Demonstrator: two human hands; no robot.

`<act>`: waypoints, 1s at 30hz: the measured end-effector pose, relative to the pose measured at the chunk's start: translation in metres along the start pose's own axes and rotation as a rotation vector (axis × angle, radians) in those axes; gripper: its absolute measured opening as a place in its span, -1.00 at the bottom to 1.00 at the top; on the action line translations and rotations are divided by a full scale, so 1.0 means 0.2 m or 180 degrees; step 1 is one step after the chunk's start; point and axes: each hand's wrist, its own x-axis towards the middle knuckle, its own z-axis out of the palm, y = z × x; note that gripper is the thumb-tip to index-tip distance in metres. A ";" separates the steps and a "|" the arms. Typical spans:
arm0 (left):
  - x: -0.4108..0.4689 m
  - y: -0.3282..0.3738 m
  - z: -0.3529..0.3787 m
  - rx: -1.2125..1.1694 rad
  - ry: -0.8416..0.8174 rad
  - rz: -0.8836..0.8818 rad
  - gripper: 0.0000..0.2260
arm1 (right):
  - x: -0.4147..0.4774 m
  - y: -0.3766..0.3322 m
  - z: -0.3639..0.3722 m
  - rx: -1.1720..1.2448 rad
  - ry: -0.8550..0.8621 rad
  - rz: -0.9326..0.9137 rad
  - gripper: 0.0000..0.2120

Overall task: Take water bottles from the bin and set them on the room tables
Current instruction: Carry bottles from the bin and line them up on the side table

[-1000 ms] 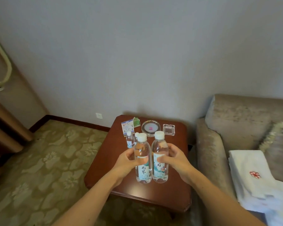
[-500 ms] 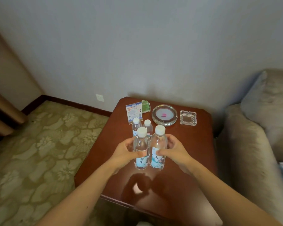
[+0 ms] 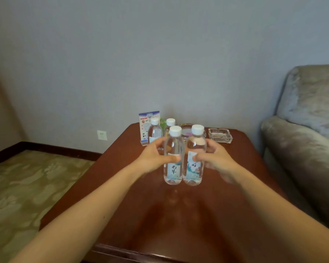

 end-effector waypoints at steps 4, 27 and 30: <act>0.06 0.09 0.06 0.0101 -0.0147 0.0327 -0.48 | -0.02 -0.01 -0.10 0.0153 0.0143 -0.0122 -0.62; 0.50 0.11 0.38 0.1228 0.0244 0.0344 -0.44 | 0.39 0.19 -0.35 0.0217 0.0587 0.0049 -0.69; 0.54 0.08 0.40 0.1134 0.0329 0.0337 -0.40 | 0.45 0.22 -0.34 0.0291 0.0601 0.0084 -0.70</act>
